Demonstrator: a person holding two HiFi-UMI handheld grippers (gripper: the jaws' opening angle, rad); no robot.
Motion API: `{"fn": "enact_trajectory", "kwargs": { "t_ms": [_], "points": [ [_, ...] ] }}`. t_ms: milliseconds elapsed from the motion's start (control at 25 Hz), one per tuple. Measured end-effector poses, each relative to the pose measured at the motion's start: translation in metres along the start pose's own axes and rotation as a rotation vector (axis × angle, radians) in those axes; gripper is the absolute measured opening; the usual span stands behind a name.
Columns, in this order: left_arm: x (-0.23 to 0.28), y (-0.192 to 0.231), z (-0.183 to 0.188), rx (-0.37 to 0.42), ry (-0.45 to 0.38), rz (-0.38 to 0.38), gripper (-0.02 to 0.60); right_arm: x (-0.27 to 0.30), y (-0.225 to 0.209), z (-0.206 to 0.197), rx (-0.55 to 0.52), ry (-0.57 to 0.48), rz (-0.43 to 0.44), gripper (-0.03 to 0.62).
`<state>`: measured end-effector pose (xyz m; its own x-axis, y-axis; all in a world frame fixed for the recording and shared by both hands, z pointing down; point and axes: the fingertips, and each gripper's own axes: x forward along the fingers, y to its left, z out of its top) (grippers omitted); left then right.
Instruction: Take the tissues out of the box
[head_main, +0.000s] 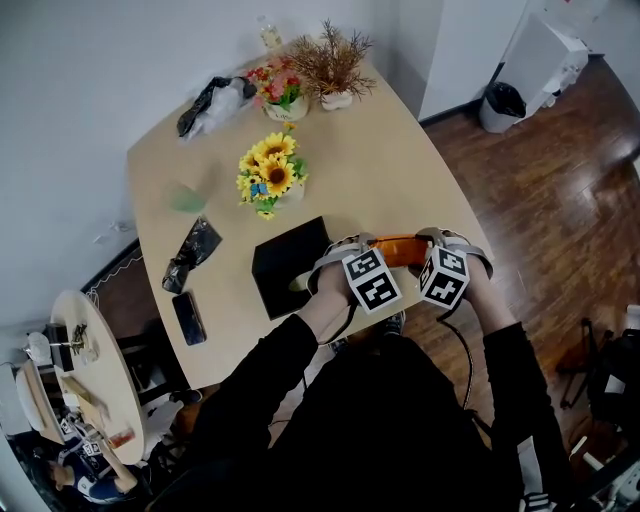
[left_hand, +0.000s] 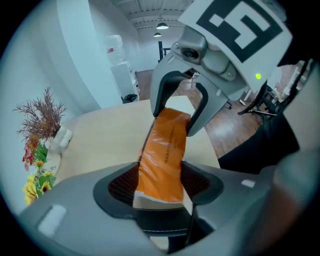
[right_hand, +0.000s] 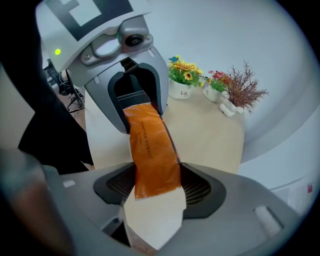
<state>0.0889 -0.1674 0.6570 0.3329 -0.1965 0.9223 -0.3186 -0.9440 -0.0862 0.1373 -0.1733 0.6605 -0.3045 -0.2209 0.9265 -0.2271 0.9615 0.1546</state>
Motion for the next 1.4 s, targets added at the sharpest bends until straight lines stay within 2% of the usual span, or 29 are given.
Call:
{"fn": "enact_trajectory", "kwargs": {
  "t_ms": [240,400,440,520,680,920,1040,1160,1240,1400],
  "points": [
    [0.004,0.002,-0.002,-0.025,-0.021,-0.016,0.256,0.004,-0.003,0.0,-0.009,-0.001,0.011,0.288],
    [0.005,0.002,-0.002,-0.028,-0.065,-0.027,0.278,0.006,-0.002,0.0,-0.029,-0.011,0.006,0.295],
    [0.004,0.0,-0.001,-0.029,-0.088,-0.031,0.293,0.006,-0.002,0.0,-0.035,-0.017,0.007,0.298],
    [-0.001,-0.001,0.001,-0.042,-0.144,-0.022,0.37,0.006,-0.001,-0.001,-0.043,-0.03,0.01,0.302],
    [-0.024,0.003,0.004,-0.098,-0.232,0.028,0.385,0.005,-0.002,-0.002,-0.05,-0.036,0.008,0.311],
    [-0.066,-0.007,-0.018,-0.242,-0.334,0.014,0.383,-0.012,-0.007,0.001,-0.048,-0.075,-0.071,0.325],
    [-0.088,-0.009,-0.029,-0.339,-0.398,0.021,0.382,-0.034,-0.01,0.011,0.017,-0.15,-0.104,0.322],
    [-0.112,-0.007,-0.037,-0.413,-0.464,0.062,0.379,-0.061,-0.008,0.028,0.071,-0.25,-0.148,0.278],
    [-0.13,-0.007,-0.044,-0.464,-0.515,0.102,0.373,-0.08,-0.005,0.046,0.116,-0.343,-0.18,0.249],
    [-0.173,-0.009,-0.063,-0.559,-0.612,0.184,0.344,-0.122,-0.003,0.091,0.235,-0.571,-0.248,0.153]
  ]
}}
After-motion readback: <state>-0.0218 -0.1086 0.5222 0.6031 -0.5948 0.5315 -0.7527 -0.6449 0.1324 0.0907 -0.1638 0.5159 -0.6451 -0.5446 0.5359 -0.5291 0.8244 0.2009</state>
